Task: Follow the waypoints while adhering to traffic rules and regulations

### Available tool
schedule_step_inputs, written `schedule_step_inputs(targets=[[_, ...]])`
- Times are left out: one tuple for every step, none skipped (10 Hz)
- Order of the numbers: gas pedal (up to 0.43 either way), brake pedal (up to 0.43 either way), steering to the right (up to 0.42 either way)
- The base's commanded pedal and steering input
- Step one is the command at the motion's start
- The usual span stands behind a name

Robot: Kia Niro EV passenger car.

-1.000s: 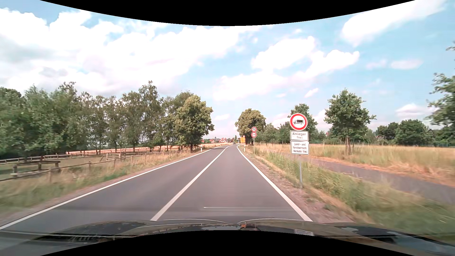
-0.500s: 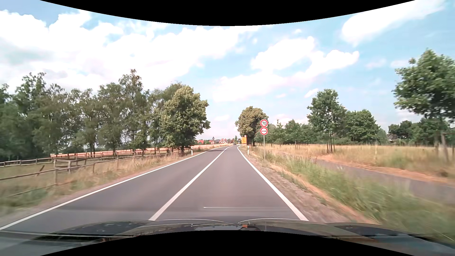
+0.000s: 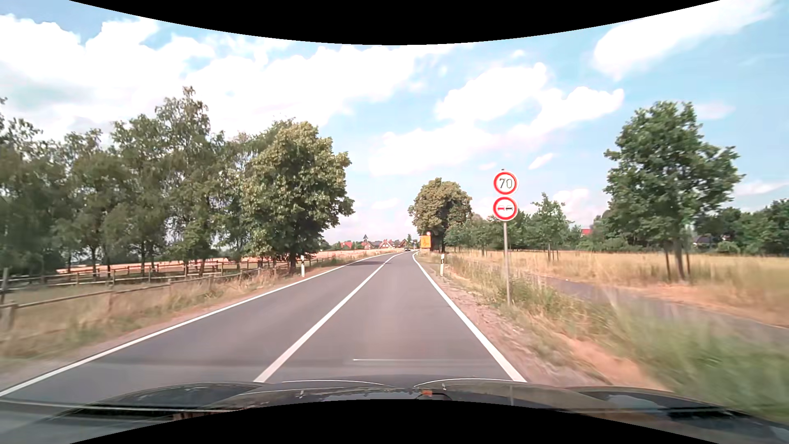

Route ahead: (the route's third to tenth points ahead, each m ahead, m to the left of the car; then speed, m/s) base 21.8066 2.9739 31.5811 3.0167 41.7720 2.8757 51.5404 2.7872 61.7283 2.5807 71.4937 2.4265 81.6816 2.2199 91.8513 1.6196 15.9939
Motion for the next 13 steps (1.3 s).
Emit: schedule_step_inputs(targets=[[0.059, 0.0, -0.003], [0.059, 0.0, -0.003], [0.059, 0.0, -0.003], [0.059, 0.0, -0.003], [0.059, 0.0, -0.003], [0.059, 0.0, -0.003], [0.059, 0.0, -0.003], [0.059, 0.0, -0.003], [0.059, 0.0, -0.003], [0.059, 0.0, -0.003], [0.059, 0.0, -0.003], [0.059, 0.0, -0.003], [0.059, 0.0, -0.003]])
